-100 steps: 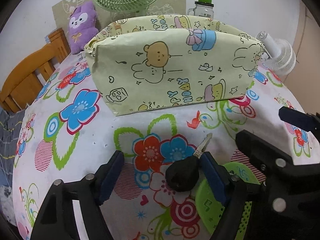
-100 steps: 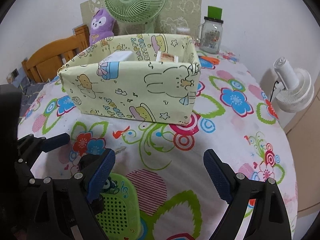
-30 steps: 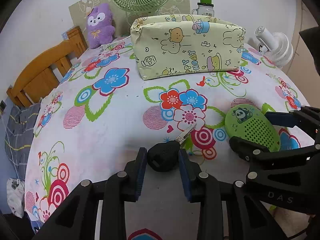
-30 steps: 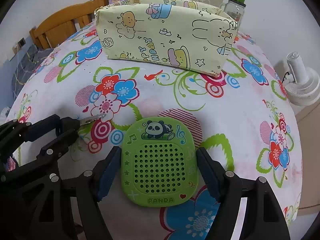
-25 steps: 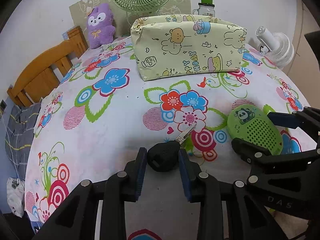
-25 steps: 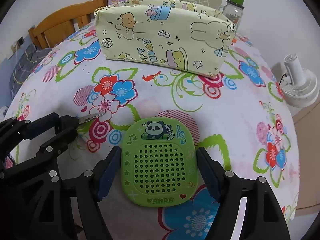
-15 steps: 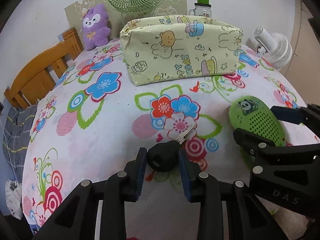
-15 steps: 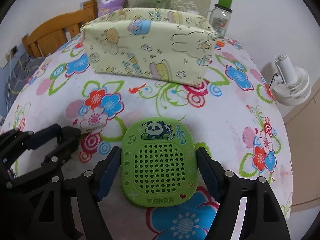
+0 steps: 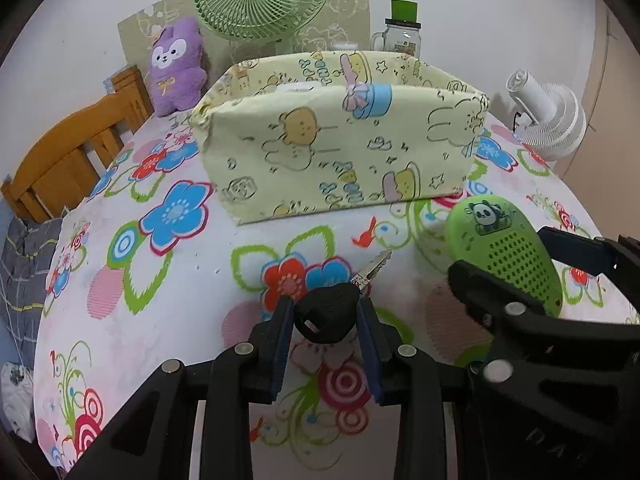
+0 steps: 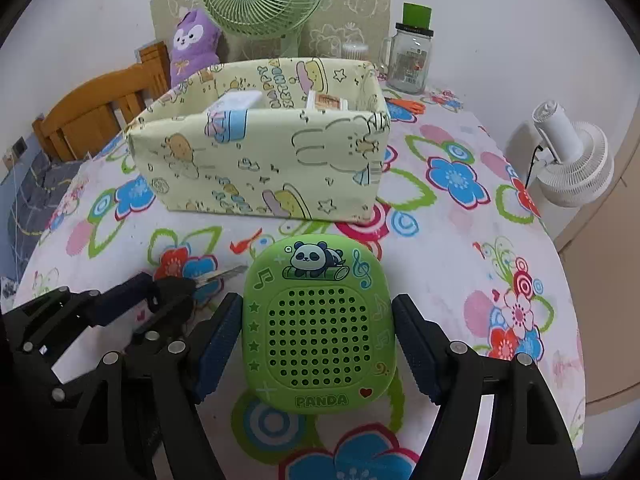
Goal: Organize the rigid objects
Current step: 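Lift and carry the key with the left tool while the right tool carries the speaker to the basket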
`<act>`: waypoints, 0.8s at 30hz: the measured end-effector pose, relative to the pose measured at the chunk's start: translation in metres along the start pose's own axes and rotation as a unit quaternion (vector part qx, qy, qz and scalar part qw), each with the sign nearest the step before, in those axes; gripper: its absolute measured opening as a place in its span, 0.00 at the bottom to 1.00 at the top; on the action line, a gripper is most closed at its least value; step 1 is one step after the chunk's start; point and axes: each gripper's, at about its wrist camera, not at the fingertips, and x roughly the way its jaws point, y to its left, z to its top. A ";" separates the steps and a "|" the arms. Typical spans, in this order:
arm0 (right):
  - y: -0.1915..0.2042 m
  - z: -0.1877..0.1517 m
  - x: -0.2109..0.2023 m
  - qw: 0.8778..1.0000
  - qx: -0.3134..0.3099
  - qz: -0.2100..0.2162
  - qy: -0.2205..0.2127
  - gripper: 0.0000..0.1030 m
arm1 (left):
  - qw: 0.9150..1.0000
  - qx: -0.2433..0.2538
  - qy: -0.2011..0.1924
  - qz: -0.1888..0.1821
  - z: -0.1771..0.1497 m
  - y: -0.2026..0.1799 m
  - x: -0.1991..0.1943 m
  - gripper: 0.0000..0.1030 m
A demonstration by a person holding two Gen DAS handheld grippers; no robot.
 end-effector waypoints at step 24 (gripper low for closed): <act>-0.009 0.025 -0.056 0.997 0.008 -0.012 -0.073 0.75 | 0.999 -0.008 -0.047 0.019 0.031 -0.013 -0.048 0.31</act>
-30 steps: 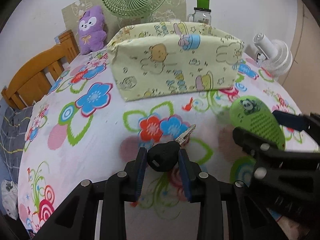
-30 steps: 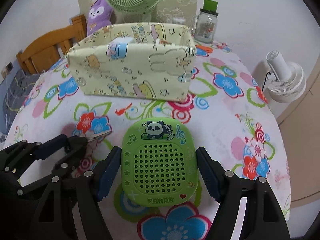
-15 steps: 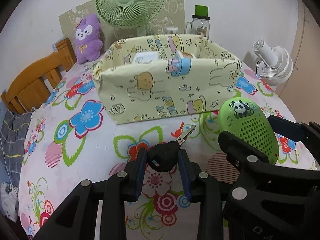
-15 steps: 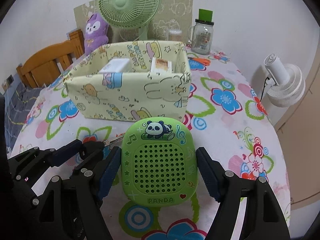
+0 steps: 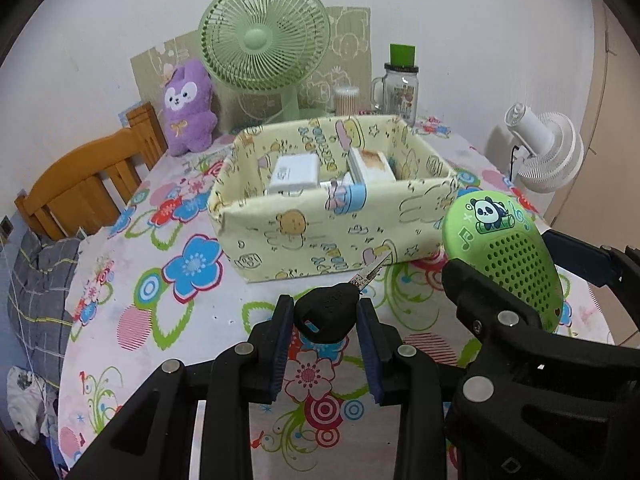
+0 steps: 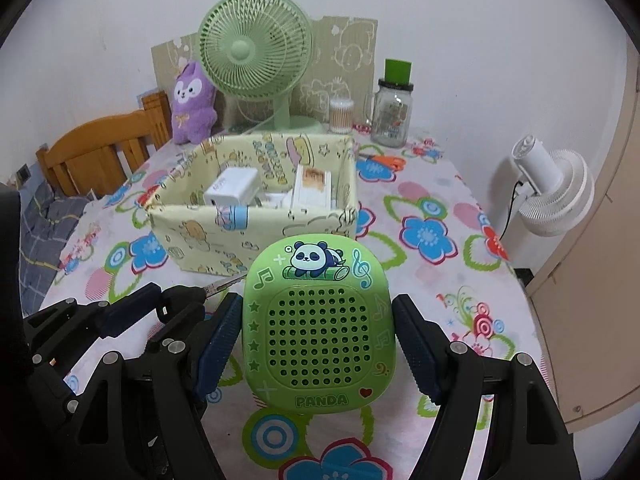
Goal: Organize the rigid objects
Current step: 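Lift and carry the key with the left tool while the right tool carries the speaker to the basket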
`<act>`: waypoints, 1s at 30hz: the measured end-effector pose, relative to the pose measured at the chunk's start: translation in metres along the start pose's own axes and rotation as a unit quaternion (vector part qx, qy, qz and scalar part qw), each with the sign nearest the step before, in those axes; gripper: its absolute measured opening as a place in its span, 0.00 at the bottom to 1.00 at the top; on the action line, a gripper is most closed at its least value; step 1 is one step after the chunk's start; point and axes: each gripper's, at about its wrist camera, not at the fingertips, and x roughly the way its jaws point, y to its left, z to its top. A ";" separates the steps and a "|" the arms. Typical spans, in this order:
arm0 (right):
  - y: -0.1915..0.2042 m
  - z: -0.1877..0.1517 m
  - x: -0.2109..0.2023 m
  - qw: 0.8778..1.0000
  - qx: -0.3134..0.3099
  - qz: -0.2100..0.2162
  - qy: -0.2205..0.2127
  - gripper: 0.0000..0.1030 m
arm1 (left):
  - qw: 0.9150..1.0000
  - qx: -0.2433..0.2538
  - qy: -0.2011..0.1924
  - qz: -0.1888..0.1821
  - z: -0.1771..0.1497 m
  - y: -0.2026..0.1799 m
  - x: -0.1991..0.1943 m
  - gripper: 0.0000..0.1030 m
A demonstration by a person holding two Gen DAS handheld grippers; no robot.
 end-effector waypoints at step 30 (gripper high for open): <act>-0.009 0.042 -0.026 0.999 0.012 0.006 -0.044 0.75 | 0.999 0.002 -0.044 0.008 0.046 -0.003 -0.026 0.31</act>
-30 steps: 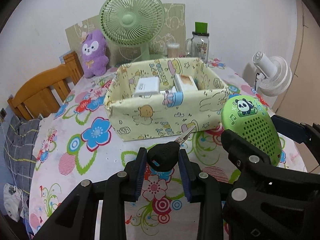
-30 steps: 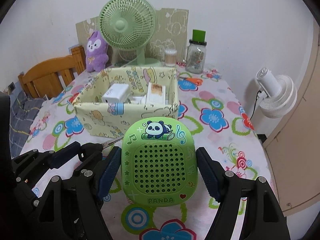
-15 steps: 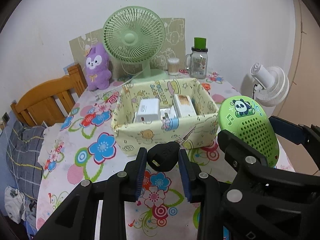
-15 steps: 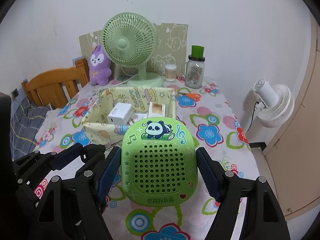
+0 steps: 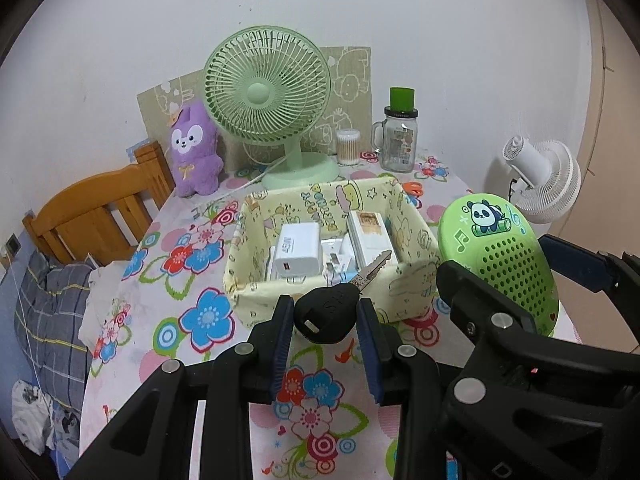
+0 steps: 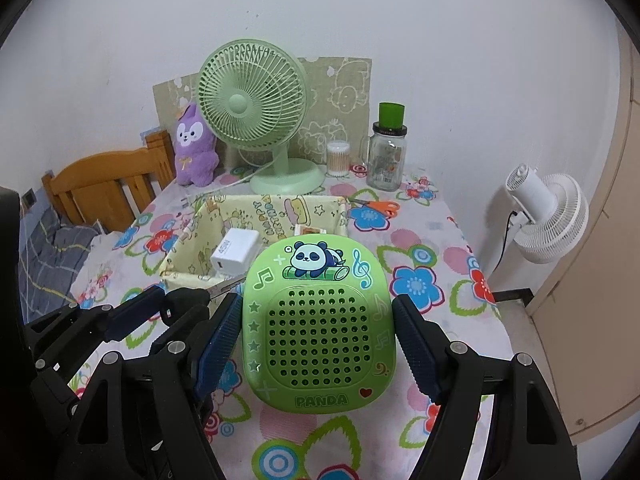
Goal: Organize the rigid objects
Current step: 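Lift and carry the key with the left tool while the right tool carries the speaker to the basket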
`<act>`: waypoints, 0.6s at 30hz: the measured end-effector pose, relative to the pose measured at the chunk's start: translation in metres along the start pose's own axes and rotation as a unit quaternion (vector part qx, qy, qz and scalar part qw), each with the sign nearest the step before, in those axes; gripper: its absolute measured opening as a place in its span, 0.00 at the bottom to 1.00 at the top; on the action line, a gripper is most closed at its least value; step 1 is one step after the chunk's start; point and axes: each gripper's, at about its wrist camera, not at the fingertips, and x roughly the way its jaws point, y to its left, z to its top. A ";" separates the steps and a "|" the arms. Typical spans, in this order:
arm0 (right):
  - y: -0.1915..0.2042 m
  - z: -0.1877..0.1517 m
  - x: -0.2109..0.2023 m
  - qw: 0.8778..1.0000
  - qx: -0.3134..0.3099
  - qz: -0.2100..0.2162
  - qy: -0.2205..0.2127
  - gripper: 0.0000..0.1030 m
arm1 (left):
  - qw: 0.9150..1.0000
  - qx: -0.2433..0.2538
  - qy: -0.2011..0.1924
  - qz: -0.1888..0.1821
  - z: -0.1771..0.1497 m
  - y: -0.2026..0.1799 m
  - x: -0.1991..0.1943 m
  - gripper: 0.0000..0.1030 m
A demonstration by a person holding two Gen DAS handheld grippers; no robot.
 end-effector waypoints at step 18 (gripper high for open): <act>0.004 0.032 0.039 1.000 -0.005 0.002 0.001 0.75 | 1.000 -0.005 0.001 0.003 0.027 0.012 0.034 0.31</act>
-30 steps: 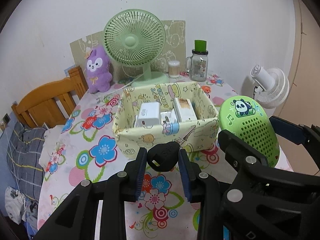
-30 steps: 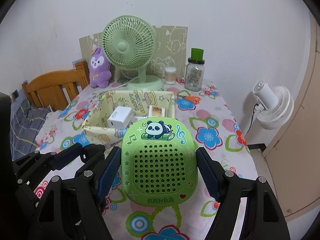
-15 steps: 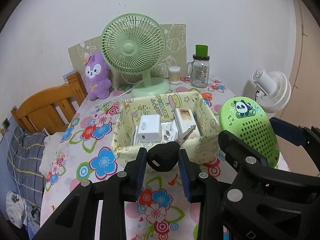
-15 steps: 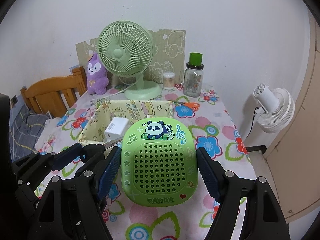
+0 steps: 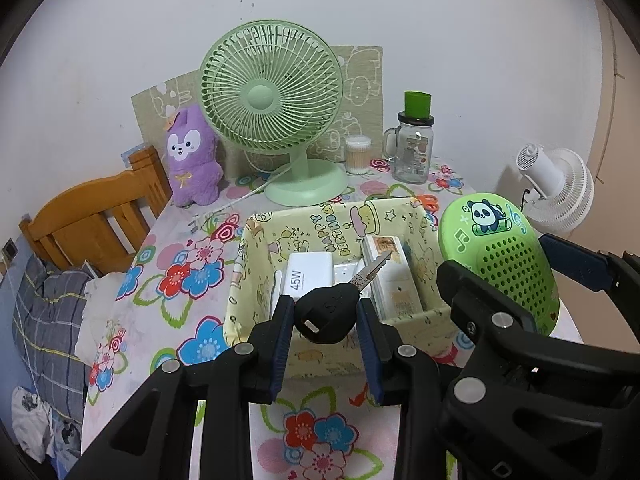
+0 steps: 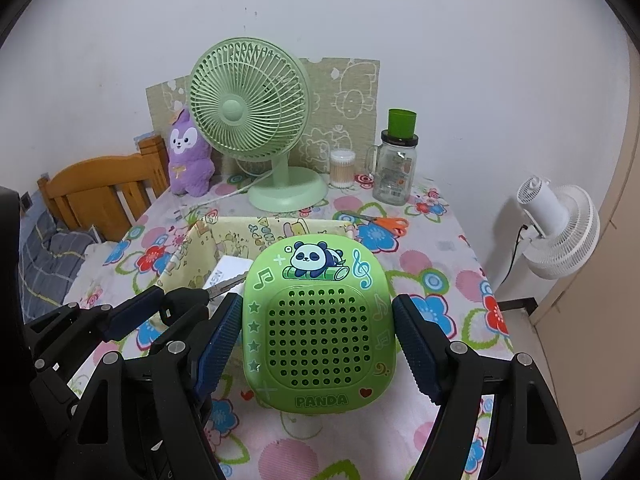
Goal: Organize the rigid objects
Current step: 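Lift and carry the key with the left tool while the right tool carries the speaker to the basket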
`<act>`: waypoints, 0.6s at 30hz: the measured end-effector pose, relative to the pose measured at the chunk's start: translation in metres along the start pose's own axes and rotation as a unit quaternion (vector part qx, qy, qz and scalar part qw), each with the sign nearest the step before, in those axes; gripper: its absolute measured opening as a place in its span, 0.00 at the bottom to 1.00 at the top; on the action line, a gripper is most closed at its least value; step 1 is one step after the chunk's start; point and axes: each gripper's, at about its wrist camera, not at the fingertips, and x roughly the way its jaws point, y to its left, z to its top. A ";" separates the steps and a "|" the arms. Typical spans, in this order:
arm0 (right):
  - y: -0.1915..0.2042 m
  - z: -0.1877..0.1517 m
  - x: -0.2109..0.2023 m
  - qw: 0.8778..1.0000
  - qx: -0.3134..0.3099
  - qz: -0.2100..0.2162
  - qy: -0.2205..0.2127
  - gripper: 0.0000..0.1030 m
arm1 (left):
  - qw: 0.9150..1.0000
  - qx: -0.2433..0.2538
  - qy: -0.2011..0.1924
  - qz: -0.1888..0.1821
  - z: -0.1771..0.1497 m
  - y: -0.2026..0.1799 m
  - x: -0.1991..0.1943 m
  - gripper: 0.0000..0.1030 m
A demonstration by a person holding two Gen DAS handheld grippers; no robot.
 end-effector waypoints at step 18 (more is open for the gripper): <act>-0.002 0.024 0.050 1.000 0.012 0.004 0.017 0.75 | 1.000 -0.007 0.018 -0.015 0.026 0.009 0.049 0.31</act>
